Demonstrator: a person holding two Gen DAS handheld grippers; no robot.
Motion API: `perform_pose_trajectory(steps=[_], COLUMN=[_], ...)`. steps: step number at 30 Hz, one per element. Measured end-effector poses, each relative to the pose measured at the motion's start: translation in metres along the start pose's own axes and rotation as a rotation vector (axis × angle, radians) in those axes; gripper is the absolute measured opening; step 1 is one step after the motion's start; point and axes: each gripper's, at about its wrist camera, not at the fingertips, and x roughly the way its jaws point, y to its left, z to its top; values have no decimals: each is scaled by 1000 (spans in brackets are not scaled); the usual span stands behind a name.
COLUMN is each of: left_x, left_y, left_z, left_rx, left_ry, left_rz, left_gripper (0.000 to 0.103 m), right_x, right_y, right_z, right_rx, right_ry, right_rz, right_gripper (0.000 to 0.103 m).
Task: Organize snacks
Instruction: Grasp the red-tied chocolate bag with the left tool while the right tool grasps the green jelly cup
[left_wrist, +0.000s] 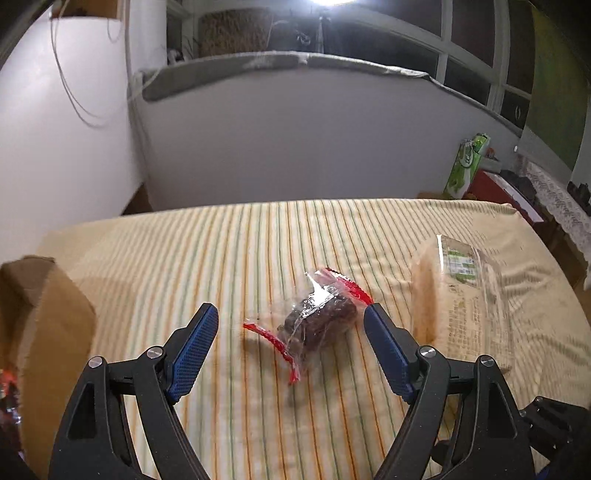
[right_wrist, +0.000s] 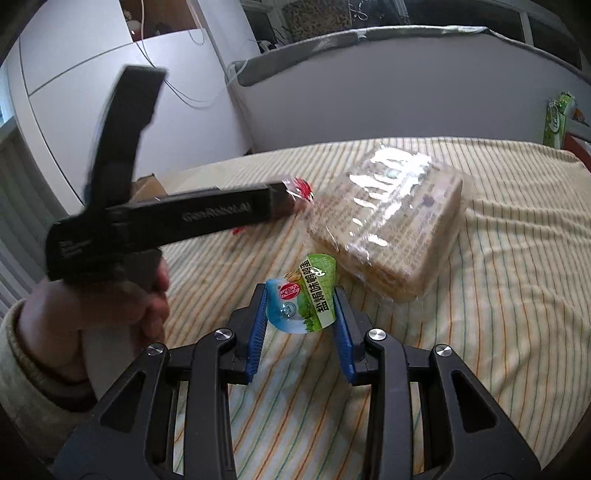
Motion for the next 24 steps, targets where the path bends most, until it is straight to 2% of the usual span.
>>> perform_pose_trajectory(steps=[3,6,7,13,18,24], left_x=[4,15,17,17,13,-20], left_y=[0,0,-1,-3,5,6], left_z=[-1,0,1,0,0,-4], left_rx=[2,20,24,33,11,44], left_ry=[32,79,89,85,64,-60], left_rz=[-34,-57,-55,-77,-109,-88], left_gripper=[78,59,49,37,32,30], right_x=[0,-2,-3,3,4,4], right_y=[-1,-10,-13,-12,-13,-14], right_z=[3,7,7,4,0,0], right_rx=[1,36,48,56,63,67], right_ry=[-8,-22,-26,-28,-31,-31], right_rz=[9,30,29,17,20,30], right_gripper=[35,35,35,35,35,35])
